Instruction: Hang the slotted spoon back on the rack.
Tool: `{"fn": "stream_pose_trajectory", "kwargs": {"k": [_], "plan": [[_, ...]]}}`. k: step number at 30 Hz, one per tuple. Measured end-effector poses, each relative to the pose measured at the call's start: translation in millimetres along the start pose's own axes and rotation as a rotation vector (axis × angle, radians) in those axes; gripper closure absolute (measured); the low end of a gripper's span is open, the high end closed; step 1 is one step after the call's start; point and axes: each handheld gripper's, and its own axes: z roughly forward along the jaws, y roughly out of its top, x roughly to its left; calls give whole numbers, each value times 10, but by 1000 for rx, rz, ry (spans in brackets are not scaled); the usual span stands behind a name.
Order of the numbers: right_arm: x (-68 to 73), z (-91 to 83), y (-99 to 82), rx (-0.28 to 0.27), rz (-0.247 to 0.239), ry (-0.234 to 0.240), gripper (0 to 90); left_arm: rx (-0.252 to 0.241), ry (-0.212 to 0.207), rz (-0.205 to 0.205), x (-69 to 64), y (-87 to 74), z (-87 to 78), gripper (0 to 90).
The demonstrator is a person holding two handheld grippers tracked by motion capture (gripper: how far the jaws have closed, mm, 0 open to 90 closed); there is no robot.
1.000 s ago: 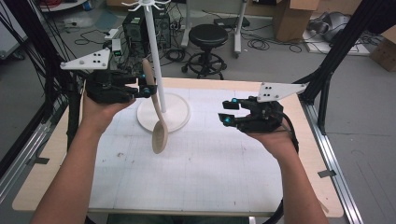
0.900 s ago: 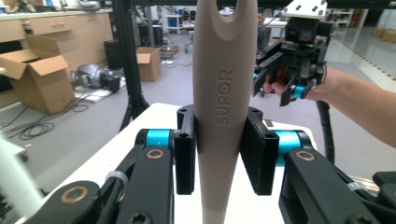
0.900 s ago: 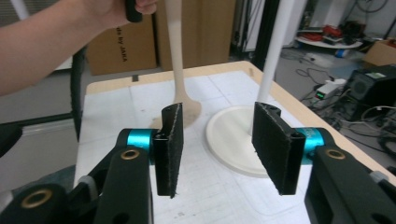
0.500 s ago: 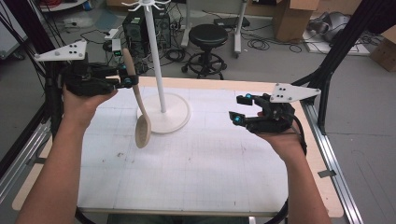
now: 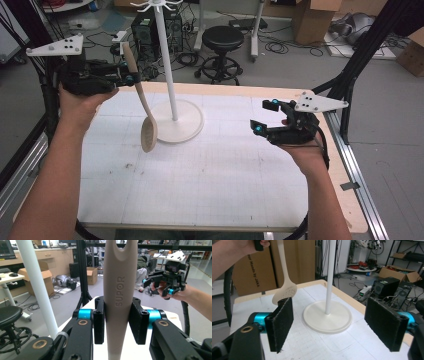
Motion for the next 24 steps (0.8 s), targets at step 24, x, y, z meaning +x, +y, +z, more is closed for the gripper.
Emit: {"fn": "stream_pose_trajectory", "kwargs": {"k": [24], "plan": [[-23, -38, -66, 9, 11, -15, 209, 53, 110, -17, 415, 373, 135, 686]]}}
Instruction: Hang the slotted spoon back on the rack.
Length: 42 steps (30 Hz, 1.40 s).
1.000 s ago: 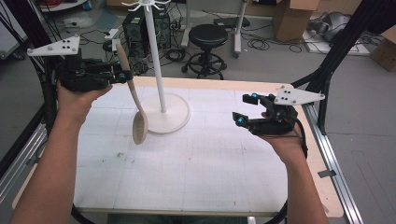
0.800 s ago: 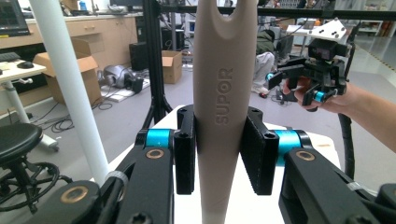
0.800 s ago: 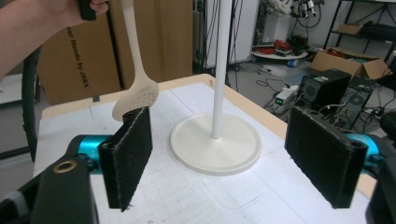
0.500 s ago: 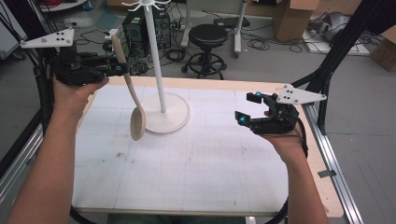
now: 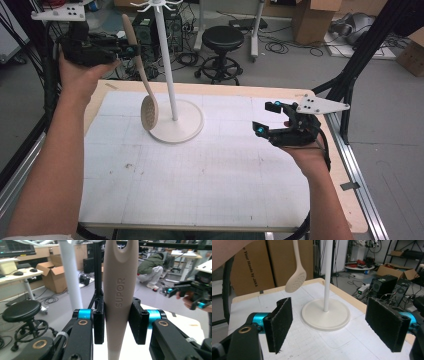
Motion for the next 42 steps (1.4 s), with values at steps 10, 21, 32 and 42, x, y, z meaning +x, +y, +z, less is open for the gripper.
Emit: {"fn": "stream_pose_trajectory", "kwargs": {"k": [10, 21, 32, 42], "plan": [[3, -6, 8, -1, -1, -1, 210, 45, 39, 10, 114, 141, 112, 686], [-12, -41, 12, -8, 7, -5, 211, 91, 50, 6, 217, 148, 230, 687], [-9, -27, 1, -1, 3, 1, 215, 109, 66, 17, 219, 160, 277, 687], [-9, -53, -2, -6, 2, -2, 220, 101, 90, 16, 247, 170, 208, 686]]}}
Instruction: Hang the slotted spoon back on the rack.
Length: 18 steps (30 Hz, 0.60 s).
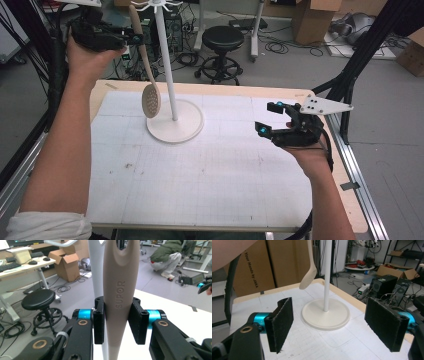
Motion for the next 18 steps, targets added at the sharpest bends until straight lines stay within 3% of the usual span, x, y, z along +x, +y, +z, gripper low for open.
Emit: {"fn": "stream_pose_trajectory", "kwargs": {"k": [18], "plan": [[16, 24, 9, 4, -4, 7, 224, 25, 20, 3, 34, 24, -13, 686]]}}
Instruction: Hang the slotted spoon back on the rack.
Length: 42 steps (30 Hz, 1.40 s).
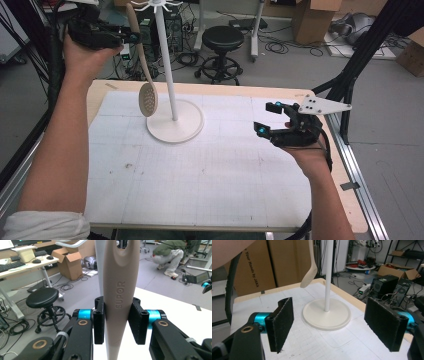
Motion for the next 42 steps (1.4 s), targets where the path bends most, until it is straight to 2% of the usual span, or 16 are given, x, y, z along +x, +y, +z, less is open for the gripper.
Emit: {"fn": "stream_pose_trajectory", "kwargs": {"k": [16, 23, 27, 28, 29, 30, 31, 33, 35, 36, 42], "plan": [[-14, -45, -23, -3, 10, -4, 227, 41, 8, 9, 25, 73, 142, 686], [-8, -79, -24, 6, 7, -8, 229, 83, 18, 9, 49, 54, 246, 686], [-8, -106, -22, 2, 11, -13, 229, 64, 5, -8, 70, 31, 262, 682], [-8, -105, -22, 2, 9, -14, 229, 53, 8, -9, 74, 23, 253, 674], [-5, -95, -22, 6, 9, -13, 229, 37, 20, -13, 77, 19, 236, 557], [-5, -95, -22, 6, 9, -13, 229, 22, 28, -28, 79, 13, 221, 557], [-4, -89, -21, 8, 7, -13, 229, 18, 30, -33, 85, 6, 199, 484], [2, -74, -21, 9, 6, -10, 229, -3, 44, -30, 83, -31, 153, 463], [9, -60, -21, 10, 7, -8, 229, -27, 34, -54, 96, -106, 110, 439], [12, -45, -21, 10, 5, -7, 228, -7, 42, -62, 113, -182, 74, 420], [26, -15, -19, 18, 3, -1, 229, -6, 43, -68, 127, -342, -49, 366]]}}
